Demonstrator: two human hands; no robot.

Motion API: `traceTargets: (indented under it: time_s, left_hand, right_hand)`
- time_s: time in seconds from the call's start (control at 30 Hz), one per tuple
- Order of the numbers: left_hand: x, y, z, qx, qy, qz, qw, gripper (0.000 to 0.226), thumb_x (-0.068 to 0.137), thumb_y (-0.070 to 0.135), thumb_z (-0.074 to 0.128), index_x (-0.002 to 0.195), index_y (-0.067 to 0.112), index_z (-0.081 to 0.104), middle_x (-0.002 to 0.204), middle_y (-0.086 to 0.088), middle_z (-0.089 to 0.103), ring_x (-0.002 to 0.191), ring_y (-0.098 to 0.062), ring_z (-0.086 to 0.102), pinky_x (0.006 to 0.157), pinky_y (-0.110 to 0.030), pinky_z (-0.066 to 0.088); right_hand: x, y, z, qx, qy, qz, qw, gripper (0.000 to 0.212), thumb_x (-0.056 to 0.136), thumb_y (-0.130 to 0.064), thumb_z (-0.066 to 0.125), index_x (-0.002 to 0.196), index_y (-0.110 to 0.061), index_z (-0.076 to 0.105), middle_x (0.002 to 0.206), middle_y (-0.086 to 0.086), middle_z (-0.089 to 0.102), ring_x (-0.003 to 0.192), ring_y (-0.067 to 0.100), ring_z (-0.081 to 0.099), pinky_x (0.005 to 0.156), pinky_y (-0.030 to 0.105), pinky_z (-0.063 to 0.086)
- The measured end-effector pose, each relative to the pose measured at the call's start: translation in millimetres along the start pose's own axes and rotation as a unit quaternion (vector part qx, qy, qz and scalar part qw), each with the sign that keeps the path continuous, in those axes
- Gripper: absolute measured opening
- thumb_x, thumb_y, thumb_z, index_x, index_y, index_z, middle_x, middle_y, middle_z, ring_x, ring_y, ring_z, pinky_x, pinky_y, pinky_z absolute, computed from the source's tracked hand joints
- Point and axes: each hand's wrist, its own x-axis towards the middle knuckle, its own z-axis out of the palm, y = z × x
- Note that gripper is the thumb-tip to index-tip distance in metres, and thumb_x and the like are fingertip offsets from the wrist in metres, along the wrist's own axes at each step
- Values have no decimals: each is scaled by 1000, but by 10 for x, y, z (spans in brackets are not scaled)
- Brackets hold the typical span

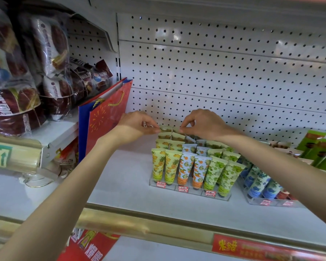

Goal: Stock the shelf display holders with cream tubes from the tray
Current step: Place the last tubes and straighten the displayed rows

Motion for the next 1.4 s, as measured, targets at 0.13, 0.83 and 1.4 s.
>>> traceTargets:
  time_s: [0.13,0.83,1.4]
  left_hand:
    - [53,1,46,32,-26,-2,999,16,74,41,73,86,30,73,85,11,59,77,-7,49,92,-39,37]
    - [144,-59,55,75,-44,16,996,8,80,30,71,76,36,67,77,17,54,71,1,46,97,-39,35]
    - [157,-38,42,66,-57,23,996,3,79,32,72,80,33,70,76,16,53,69,0,45,88,-35,34]
  right_hand:
    - [1,-9,91,-11,-14,-5,1000,15,82,-41,67,88,-27,71,72,-20,46,69,-1,44,79,26,31]
    - [35,61,170,32,3,-13,999,6,82,-32,69,77,-30,67,68,-20,49,68,-5,45,60,19,31]
    - [26,166,32,69,13,4,998,8,86,-32,65,82,-28,70,71,-12,54,70,8,49,65,24,40]
